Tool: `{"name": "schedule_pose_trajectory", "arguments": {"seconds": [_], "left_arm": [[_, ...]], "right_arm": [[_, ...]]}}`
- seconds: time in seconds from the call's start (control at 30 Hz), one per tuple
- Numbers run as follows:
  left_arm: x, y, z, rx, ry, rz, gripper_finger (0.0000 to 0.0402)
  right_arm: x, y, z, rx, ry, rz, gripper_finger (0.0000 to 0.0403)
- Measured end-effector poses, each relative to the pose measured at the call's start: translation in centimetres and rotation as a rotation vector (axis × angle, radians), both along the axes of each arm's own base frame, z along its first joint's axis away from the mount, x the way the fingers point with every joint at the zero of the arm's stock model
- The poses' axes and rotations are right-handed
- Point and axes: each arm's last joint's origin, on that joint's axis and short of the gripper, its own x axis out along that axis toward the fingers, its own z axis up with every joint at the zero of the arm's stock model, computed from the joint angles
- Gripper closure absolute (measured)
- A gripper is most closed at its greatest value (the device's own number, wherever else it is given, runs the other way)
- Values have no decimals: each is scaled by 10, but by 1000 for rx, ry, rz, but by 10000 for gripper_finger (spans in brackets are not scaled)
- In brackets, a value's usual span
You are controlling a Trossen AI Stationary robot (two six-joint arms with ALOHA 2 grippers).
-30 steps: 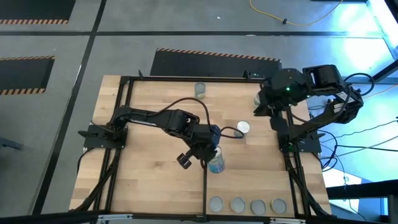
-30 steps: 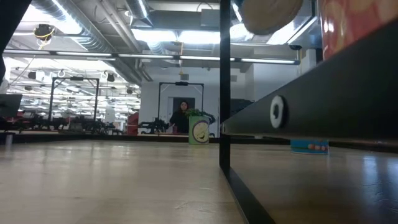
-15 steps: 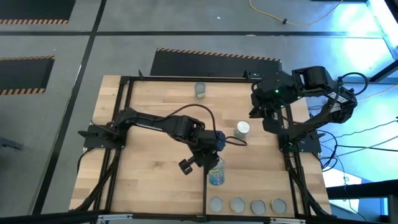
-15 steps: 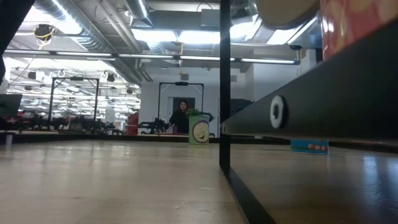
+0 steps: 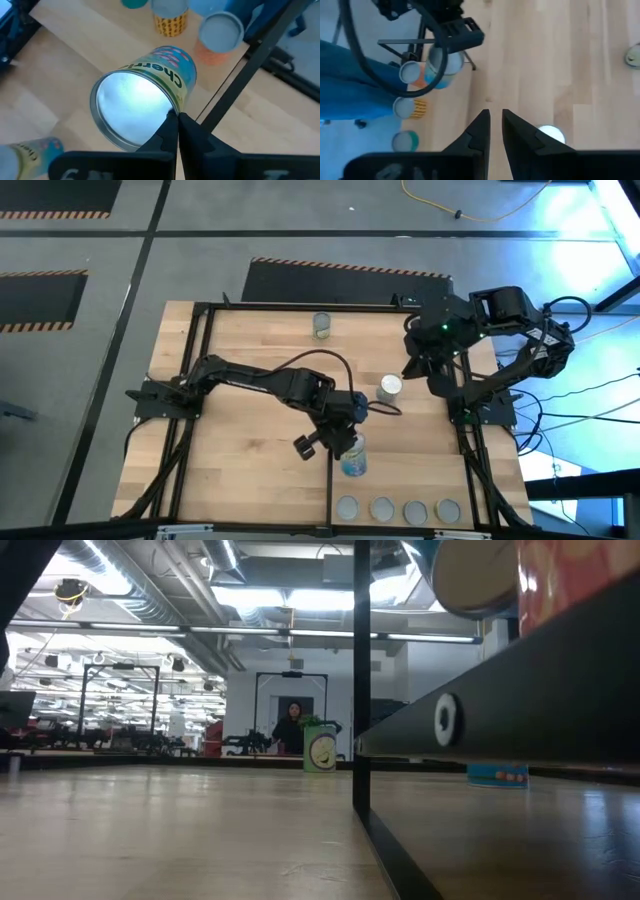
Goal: Pick and place cans onto a shelf
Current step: Put the left canned cherries on the shelf
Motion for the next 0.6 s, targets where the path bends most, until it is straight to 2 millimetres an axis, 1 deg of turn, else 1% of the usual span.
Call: {"name": "schedule_pose_trajectory", "arguments": {"seconds": [0.13, 0.23, 0.37, 0.5, 0.6], "left_arm": [[0, 1, 0, 56, -18, 6, 401], [1, 3, -1, 101, -33, 6, 401], [0, 3, -1, 119, -36, -4, 401], [-1, -2, -1, 145, -50, -38, 401], [-1, -7, -1, 229, -81, -53, 401]], "right_arm": [[0, 1, 0, 34, -2, 31, 350], [0, 1, 0, 23, -7, 46, 350], [0, 0, 0, -11, -7, 26, 350], [0, 0, 0, -23, -7, 17, 350], [0, -1, 0, -40, -6, 5, 350]]}}
